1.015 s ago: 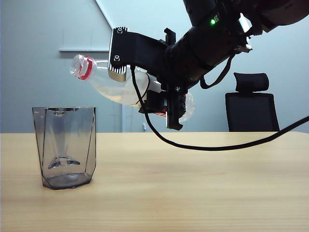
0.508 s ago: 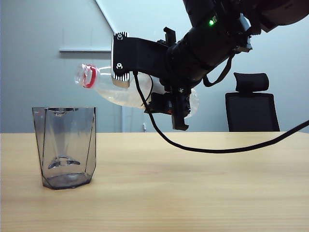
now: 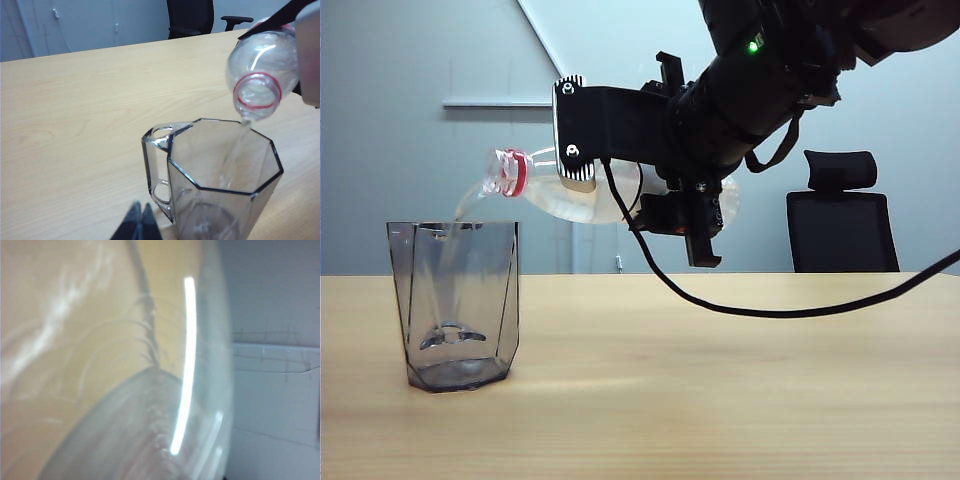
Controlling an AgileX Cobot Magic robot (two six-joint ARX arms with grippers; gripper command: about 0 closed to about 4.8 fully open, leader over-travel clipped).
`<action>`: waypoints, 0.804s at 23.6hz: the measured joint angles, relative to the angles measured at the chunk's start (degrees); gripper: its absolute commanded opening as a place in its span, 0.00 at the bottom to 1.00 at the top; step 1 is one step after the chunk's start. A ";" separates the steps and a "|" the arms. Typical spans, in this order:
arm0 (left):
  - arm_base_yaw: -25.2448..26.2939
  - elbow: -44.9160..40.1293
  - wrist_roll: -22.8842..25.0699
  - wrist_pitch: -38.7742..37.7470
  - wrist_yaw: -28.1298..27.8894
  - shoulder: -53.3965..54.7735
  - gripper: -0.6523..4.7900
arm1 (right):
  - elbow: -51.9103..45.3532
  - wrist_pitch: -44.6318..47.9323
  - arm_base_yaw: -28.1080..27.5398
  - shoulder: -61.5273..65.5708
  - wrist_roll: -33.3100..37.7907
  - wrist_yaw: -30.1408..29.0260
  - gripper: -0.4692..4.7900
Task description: Pick up the mineral water bottle on the table and pour water into the mug until it's half full.
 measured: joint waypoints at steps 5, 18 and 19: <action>0.00 0.00 0.00 0.00 0.00 0.00 0.12 | 0.02 0.59 0.00 0.00 -0.90 0.70 0.58; 0.00 0.00 0.00 0.00 0.00 0.02 0.12 | 0.02 1.05 0.20 0.00 -2.51 3.52 0.58; 0.00 0.00 0.00 0.00 0.00 0.02 0.12 | 0.02 1.05 0.28 0.00 -2.71 3.76 0.58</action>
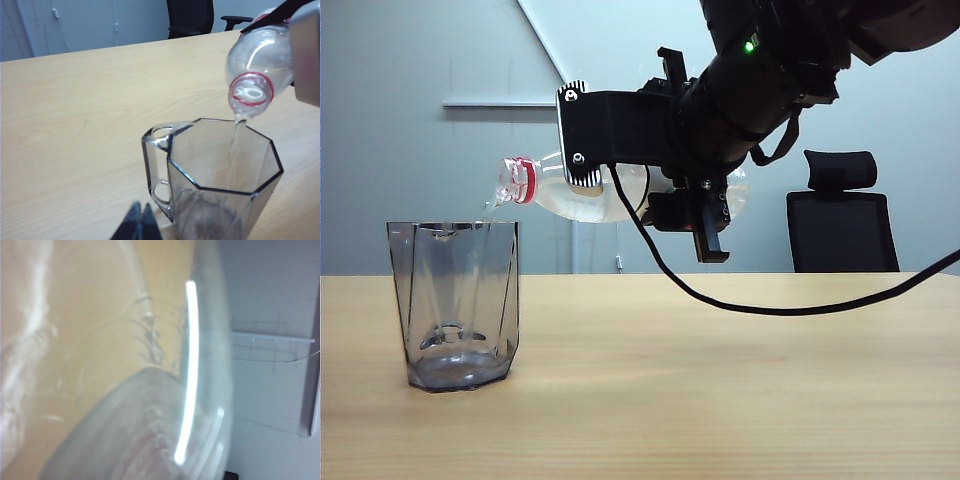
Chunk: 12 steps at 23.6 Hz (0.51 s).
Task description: Pick up the mineral water bottle on the table and pour water into the mug until it's half full.
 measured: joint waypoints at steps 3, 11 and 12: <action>0.00 0.00 0.00 0.00 0.00 0.00 0.12 | 0.00 0.02 0.13 0.00 -0.96 0.70 0.58; 0.00 0.00 0.00 0.00 0.00 0.00 0.12 | 0.00 0.24 0.13 -0.02 -1.92 1.88 0.58; 0.00 0.00 0.00 0.00 0.00 0.00 0.12 | 0.00 0.22 0.13 -0.02 -1.97 2.23 0.58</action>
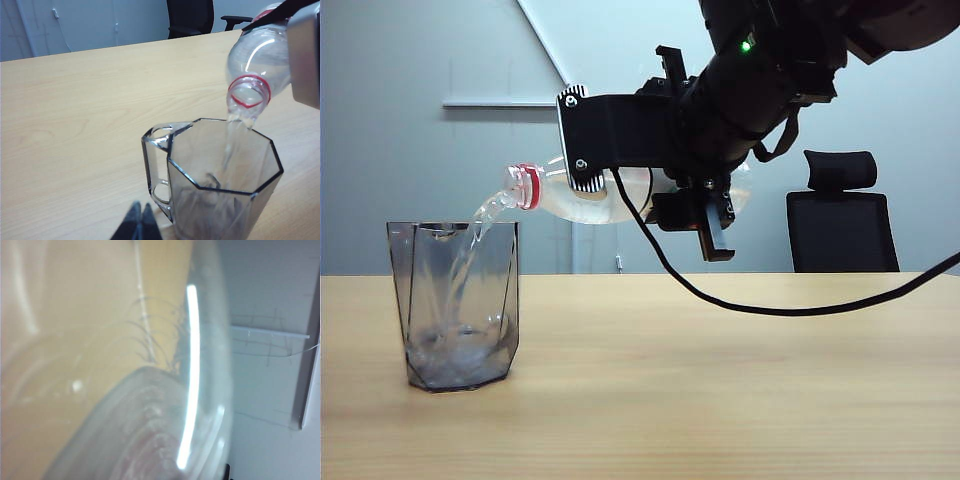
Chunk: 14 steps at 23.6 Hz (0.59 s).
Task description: Pick up the mineral water bottle on the table and pour water into the mug until it's half full.
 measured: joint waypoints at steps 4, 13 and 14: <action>0.00 0.00 0.00 0.00 0.00 0.02 0.12 | 0.00 0.00 0.00 0.00 -0.02 0.31 0.58; 0.00 0.00 0.00 0.00 0.00 0.02 0.12 | 0.00 0.17 0.33 0.00 -0.90 0.55 0.58; 0.00 0.00 0.00 0.00 0.00 0.02 0.12 | 0.00 0.22 0.39 0.00 -1.01 0.68 0.58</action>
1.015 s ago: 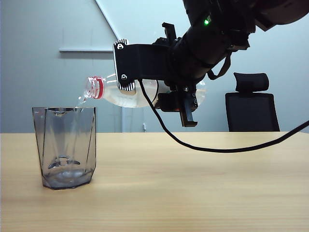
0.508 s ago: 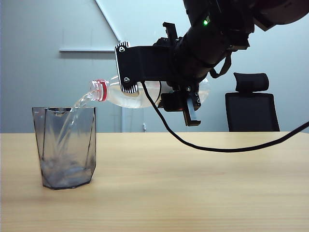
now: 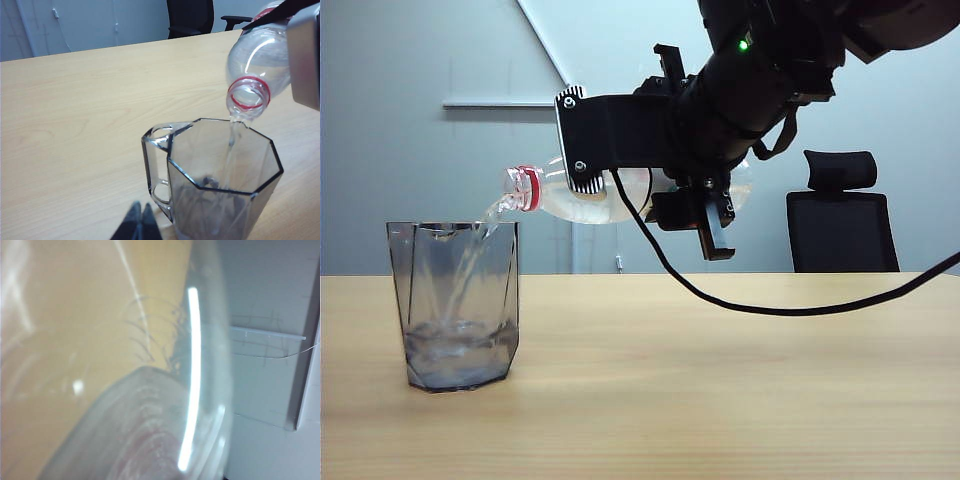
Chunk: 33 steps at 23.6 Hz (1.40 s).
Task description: Pick up the mineral water bottle on the table and pour water into the mug until it's half full.
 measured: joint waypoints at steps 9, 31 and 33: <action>0.00 0.00 0.00 0.00 0.00 0.00 0.12 | 0.00 0.15 0.26 0.00 -0.24 0.66 0.58; -0.02 0.00 0.00 0.00 0.00 -0.02 0.12 | 0.00 0.20 1.36 0.00 5.42 0.57 0.58; -0.02 0.00 0.00 0.00 0.00 -0.02 0.12 | 0.00 0.17 1.57 0.00 7.72 0.74 0.58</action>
